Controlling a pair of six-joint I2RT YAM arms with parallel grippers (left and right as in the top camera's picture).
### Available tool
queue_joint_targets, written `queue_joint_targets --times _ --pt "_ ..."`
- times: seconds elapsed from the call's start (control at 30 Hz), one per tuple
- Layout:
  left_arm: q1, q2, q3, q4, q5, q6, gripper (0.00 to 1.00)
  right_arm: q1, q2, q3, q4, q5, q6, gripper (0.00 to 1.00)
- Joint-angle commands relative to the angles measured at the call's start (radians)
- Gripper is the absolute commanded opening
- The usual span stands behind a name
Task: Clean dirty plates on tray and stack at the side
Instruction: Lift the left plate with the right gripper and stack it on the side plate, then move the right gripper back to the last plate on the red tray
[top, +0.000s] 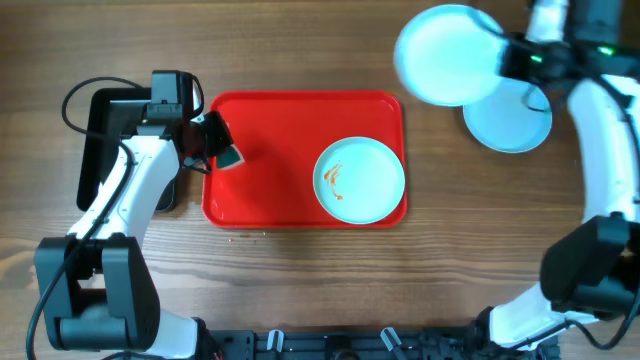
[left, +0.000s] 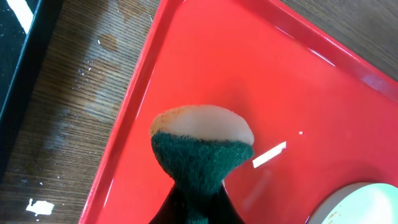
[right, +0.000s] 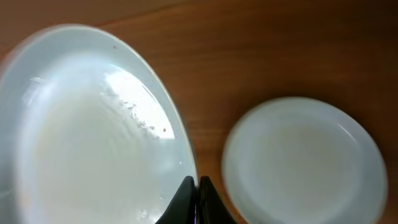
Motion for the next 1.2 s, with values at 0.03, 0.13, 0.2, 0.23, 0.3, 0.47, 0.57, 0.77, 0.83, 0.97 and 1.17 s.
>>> queue_joint_targets --times 0.03,0.13,0.2,0.23,0.3,0.47,0.57,0.77,0.83,0.97,1.17 --pt "0.001 -0.009 0.002 0.005 0.012 0.000 0.04 -0.206 0.007 -0.187 0.088 -0.080 0.021 0.04" --pt "0.001 -0.009 0.002 0.008 0.012 0.001 0.04 -0.283 0.007 -0.293 0.217 -0.080 0.055 0.04" --pt "0.001 -0.009 0.002 0.007 0.012 0.001 0.04 -0.311 0.007 -0.348 0.304 -0.075 0.076 0.04" --pt "0.001 -0.009 0.002 0.008 0.012 0.001 0.04 -0.314 0.007 -0.370 0.343 -0.054 0.076 0.04" --pt "0.001 -0.009 0.002 0.008 0.012 0.000 0.04 -0.311 0.014 -0.394 0.395 0.027 0.101 0.05" --pt "0.001 -0.009 0.002 0.006 0.012 0.000 0.04 -0.301 0.089 -0.394 0.469 0.052 0.111 0.04" --pt "0.001 -0.009 0.002 0.007 0.012 0.001 0.04 -0.302 0.124 -0.394 0.475 0.037 0.133 0.24" --pt "0.001 -0.009 0.002 0.008 0.012 0.001 0.04 -0.283 0.071 -0.391 0.443 -0.218 0.121 0.35" --pt "0.001 -0.009 0.002 0.008 0.012 0.001 0.04 -0.247 0.018 -0.390 0.397 -0.316 0.122 0.36" --pt "0.001 -0.009 0.002 0.016 0.013 0.000 0.04 -0.026 -0.066 -0.390 0.229 -0.371 0.094 0.39" --pt "0.001 -0.009 0.002 0.006 0.013 0.001 0.04 0.390 0.000 -0.391 0.176 0.016 0.096 0.70"
